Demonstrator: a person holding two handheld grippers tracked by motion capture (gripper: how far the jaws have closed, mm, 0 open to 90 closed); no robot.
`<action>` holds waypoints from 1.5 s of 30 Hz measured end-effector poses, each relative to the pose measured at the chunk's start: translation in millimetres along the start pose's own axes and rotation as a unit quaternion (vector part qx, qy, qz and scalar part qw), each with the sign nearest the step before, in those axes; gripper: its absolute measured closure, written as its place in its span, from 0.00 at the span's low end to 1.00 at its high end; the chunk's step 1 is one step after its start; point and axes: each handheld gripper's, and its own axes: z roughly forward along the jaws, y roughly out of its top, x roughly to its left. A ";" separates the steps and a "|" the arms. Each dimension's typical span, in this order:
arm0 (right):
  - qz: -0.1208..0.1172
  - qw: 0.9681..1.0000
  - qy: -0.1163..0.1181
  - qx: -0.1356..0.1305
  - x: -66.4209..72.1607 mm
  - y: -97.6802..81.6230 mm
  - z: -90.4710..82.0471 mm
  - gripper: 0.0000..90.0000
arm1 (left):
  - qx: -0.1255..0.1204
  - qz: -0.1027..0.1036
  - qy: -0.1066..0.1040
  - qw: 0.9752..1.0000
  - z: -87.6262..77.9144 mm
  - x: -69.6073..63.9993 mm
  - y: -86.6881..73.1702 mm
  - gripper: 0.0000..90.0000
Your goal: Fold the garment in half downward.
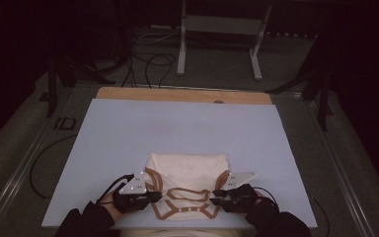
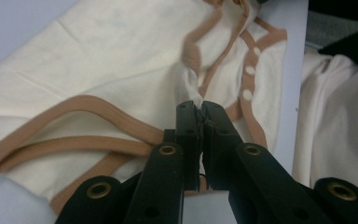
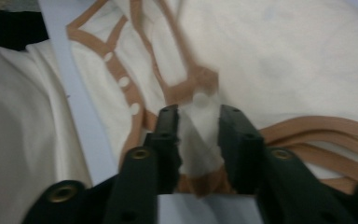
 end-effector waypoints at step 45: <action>-0.054 0.996 0.061 0.033 16.1 5.9 5.6 0.92 | 0.053 0.066 -0.046 0.995 2.9 -15.5 0.1 1.00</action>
